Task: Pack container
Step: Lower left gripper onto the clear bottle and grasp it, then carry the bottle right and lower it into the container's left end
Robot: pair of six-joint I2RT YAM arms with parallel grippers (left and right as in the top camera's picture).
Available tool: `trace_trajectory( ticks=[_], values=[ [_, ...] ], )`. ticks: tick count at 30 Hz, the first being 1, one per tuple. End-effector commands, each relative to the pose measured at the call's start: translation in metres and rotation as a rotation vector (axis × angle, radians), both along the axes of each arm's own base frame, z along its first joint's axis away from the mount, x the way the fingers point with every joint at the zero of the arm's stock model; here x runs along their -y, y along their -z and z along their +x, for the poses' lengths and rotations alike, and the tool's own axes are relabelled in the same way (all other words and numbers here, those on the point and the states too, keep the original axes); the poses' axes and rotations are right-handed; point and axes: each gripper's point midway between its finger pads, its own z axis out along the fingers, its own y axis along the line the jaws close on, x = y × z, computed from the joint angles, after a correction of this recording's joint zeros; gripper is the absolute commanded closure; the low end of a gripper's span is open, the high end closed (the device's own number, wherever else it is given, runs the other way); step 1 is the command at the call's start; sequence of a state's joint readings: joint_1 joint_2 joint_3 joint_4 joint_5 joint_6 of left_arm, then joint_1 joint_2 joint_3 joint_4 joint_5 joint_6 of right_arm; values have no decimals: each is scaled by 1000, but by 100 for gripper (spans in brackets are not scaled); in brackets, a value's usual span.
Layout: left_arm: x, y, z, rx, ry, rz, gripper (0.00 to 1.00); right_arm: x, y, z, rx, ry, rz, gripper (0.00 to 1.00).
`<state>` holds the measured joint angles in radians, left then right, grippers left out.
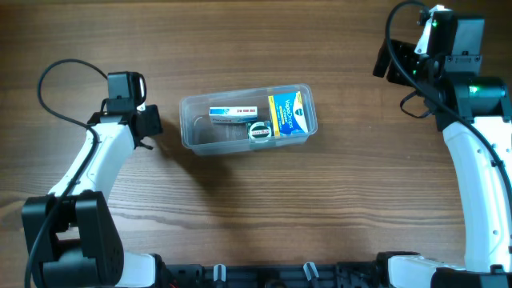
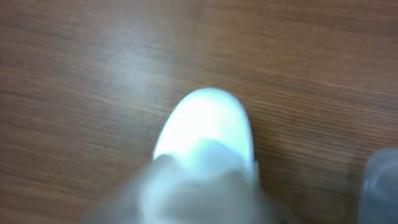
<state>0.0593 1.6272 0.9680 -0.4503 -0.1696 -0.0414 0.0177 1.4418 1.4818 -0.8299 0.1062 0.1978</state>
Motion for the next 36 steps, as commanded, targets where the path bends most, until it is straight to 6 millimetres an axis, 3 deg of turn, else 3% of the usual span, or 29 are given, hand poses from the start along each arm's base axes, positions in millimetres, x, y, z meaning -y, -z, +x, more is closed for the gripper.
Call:
trace_trajectory(
  ticks=[1, 2, 7, 15, 20, 25, 30, 36],
  values=[
    [-2, 7, -1, -18, 1, 2, 78, 2, 4, 2, -7, 19, -4, 0],
    [-2, 6, 0, -15, 1, 2, 82, 2, 4, 2, -7, 19, -4, 0],
    [0, -7, 4, 26, 7, -1, 83, 2, 4, 2, -7, 19, -4, 0],
    [31, -85, 13, 250, 109, -146, 85, 2, 4, 2, -7, 19, -4, 0],
    [47, -137, -7, 370, 108, -242, 90, 2, 4, 2, -7, 19, -4, 0],
    [74, -166, -38, 401, 193, -365, 93, 2, 4, 2, -7, 19, -4, 1],
    [110, -172, -64, 359, 307, -487, 93, 2, 4, 2, -9, 19, -4, 1],
    [151, -159, -77, 272, 427, -519, 92, 2, 4, 2, -9, 19, -4, 0]
  ],
)
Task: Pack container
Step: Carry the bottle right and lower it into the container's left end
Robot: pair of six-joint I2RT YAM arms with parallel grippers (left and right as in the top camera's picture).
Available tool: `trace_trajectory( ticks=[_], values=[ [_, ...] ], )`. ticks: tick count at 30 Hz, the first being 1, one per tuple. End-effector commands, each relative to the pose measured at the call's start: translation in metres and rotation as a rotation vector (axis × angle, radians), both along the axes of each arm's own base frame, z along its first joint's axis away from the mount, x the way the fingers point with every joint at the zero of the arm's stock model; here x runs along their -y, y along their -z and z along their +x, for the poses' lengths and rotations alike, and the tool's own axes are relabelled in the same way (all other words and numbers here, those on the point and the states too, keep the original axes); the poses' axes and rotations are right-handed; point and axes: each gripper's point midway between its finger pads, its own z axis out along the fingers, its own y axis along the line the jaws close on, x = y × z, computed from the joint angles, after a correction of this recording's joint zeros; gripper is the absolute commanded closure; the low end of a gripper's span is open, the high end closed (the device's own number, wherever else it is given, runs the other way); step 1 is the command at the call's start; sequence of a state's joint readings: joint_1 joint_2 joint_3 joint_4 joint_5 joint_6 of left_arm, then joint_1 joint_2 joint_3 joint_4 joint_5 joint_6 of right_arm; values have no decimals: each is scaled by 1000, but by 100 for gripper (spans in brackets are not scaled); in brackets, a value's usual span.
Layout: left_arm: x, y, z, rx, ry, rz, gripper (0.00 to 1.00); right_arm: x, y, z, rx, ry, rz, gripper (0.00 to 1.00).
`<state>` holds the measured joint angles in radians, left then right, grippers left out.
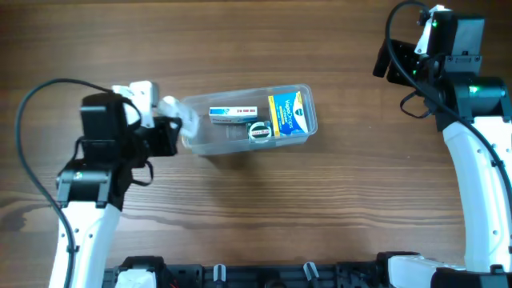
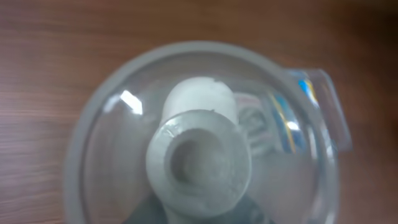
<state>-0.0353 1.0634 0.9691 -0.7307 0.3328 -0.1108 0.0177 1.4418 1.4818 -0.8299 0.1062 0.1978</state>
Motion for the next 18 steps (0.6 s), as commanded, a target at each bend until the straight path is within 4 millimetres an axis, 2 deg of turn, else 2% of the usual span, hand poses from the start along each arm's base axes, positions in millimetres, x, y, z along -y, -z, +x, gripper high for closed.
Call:
trace_trajectory(
  ticks=[1, 10, 14, 18],
  values=[
    [37, -4, -5, -3, 125, -39, 92, 2, 4, 2, -9, 19, -4, 0],
    [62, 64, 10, -156, 166, 143, 96, 2, 4, 2, -9, 19, -3, 0],
    [67, 97, 26, -194, 157, 218, 96, 2, 4, 2, -9, 19, -4, 0],
    [67, 118, 37, -215, 143, 246, 96, 2, 4, 2, -9, 19, -4, 0]
  ],
)
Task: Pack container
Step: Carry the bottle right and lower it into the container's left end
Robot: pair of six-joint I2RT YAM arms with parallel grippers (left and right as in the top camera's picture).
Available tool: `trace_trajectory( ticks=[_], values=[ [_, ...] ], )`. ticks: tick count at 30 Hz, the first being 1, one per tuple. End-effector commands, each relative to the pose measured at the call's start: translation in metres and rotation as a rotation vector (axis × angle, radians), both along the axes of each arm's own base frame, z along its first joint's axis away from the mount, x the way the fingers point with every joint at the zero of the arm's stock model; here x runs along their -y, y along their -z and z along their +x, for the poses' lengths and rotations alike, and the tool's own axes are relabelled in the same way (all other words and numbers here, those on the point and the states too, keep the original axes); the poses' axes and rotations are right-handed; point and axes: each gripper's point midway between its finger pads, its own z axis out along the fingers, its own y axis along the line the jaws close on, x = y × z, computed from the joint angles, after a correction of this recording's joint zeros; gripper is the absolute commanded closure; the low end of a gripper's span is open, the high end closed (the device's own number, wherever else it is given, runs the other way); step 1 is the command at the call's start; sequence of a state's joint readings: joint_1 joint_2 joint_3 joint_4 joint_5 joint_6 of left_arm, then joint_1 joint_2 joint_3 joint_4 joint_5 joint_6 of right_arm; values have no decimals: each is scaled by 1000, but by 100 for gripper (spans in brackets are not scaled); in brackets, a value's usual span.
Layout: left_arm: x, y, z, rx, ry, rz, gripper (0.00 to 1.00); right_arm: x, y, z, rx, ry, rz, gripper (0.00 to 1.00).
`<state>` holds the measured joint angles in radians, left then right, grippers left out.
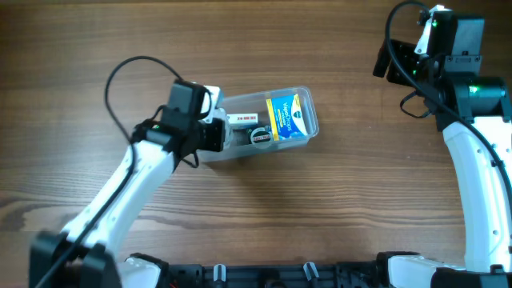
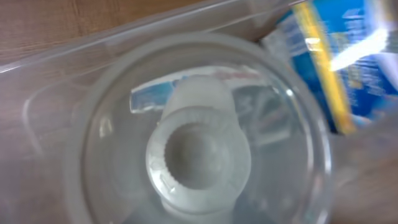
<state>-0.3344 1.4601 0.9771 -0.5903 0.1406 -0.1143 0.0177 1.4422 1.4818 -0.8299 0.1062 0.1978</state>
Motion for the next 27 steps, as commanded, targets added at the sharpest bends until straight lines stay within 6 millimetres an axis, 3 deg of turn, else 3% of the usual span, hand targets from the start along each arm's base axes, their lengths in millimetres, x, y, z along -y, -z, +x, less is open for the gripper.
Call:
trace_trajectory(
  ticks=[1, 6, 18, 25, 26, 27],
  values=[
    [-4, 15, 13, 2, -40, 50, 96, 2, 4, 2, -9, 19, -4, 0],
    [-9, 18, 20, 19, -65, 77, 96, 2, 4, 2, -9, 19, -4, 1],
    [-51, 16, 31, 71, -301, 225, 96, 2, 4, 2, -10, 19, -4, 0],
    [-58, 14, 34, 83, -388, 225, 96, 2, 4, 2, -6, 19, -4, 0],
    [-58, 14, 34, 84, -393, 221, 94, 2, 4, 2, -6, 19, -4, 0],
    [-58, 14, 34, 86, -393, 220, 85, 2, 4, 2, -6, 19, -4, 0]
  ],
)
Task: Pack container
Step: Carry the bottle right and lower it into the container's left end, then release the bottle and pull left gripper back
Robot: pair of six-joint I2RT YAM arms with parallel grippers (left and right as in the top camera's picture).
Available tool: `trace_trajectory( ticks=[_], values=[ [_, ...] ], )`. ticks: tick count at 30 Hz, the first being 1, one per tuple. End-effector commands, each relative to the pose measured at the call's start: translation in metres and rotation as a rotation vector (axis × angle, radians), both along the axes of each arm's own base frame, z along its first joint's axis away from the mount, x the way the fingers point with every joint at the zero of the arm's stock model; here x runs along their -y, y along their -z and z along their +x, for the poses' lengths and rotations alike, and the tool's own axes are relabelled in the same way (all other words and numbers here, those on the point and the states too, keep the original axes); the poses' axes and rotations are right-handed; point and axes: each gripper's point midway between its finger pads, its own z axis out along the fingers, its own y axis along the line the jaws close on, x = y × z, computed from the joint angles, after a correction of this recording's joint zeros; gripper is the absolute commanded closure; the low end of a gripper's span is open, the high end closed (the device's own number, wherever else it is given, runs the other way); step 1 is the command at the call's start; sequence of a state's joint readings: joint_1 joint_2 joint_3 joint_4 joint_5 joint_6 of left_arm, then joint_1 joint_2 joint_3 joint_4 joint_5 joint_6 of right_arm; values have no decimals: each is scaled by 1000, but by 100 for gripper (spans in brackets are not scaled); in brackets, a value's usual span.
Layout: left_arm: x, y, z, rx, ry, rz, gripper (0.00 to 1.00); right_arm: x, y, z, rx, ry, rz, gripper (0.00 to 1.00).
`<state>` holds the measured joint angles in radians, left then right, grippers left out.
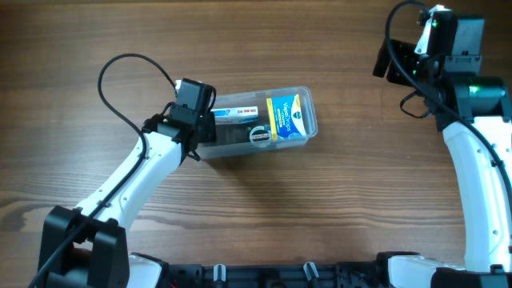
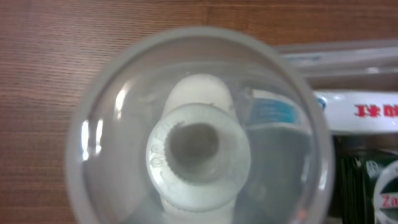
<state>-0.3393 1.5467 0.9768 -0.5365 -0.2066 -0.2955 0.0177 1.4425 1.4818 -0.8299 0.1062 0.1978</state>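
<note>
A clear plastic container point(image 1: 300, 92) lies mid-table. Inside it are a blue-and-yellow box point(image 1: 289, 116), a white-and-blue tube point(image 1: 238, 113) and a round green-labelled tin point(image 1: 258, 136). My left gripper point(image 1: 194, 118) is at the container's left end, shut on a clear bottle point(image 2: 118, 124) with a white cap point(image 2: 199, 152). Seen end-on, the bottle fills the left wrist view and hides the fingers. Beside it show the container's rim point(image 2: 348, 50), the tube point(image 2: 367, 112) and the tin point(image 2: 373, 186). My right gripper point(image 1: 390, 62) hangs at the far right, away from the container.
Bare wood table point(image 1: 336, 208) surrounds the container. The left arm's black cable point(image 1: 128, 64) loops over the table behind the arm. The right arm point(image 1: 480, 160) stands along the right edge.
My left gripper, still holding the bottle, has shifted left and slightly back, from over the container's left part to its left end. Wood now shows under most of the bottle.
My left gripper was first low on the table left of the container, its wrist view blurred. Then it was raised with the clear bottle in its grip, near the container's left end. Afterwards it was over the container's left part, and now sits at that end. The right arm stayed still.
</note>
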Motion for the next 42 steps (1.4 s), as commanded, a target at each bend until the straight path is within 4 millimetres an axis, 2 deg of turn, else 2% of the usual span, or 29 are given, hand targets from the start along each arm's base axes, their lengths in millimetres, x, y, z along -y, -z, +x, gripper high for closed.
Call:
trace_trajectory(
  ticks=[1, 2, 4, 9, 16, 17, 18, 21, 25, 28, 32, 34, 36, 42],
  values=[
    [-6, -8, 8, 46, -72, 6, 79, 2, 4, 2, -6, 19, -4, 0],
    [-6, -8, 8, 48, -72, 5, 71, 2, 4, 2, -6, 19, -4, 0],
    [-6, -8, 8, 49, -72, 5, 60, 2, 4, 2, -6, 19, -4, 0],
    [-5, -9, 9, 54, -72, 2, 55, 2, 4, 2, -6, 19, -4, 0],
    [-3, -15, 16, 87, -69, -8, 54, 2, 4, 2, -6, 19, -4, 0],
    [-2, -19, 19, 103, -69, -14, 54, 2, 4, 2, -6, 19, -4, 0],
    [0, -33, 24, 139, -69, -29, 53, 2, 4, 2, -6, 19, -4, 0],
    [2, -58, 28, 190, -69, -49, 50, 2, 4, 2, -6, 19, -4, 0],
    [0, -102, 23, 271, -70, -81, 43, 2, 4, 2, -6, 19, -4, 0],
    [-6, -136, 7, 326, -71, -102, 36, 2, 4, 2, -6, 19, -4, 0],
    [-19, -168, -22, 383, -78, -122, 17, 2, 4, 2, -6, 19, -4, 0],
    [-28, -185, -39, 419, -89, -131, 11, 2, 4, 2, -6, 19, -3, 0],
    [-40, -204, -67, 460, -97, -146, 1, 2, 4, 2, -6, 19, -4, 0],
    [-61, -222, -131, 506, -97, -165, 0, 2, 4, 2, -6, 19, -4, 0]
  ],
)
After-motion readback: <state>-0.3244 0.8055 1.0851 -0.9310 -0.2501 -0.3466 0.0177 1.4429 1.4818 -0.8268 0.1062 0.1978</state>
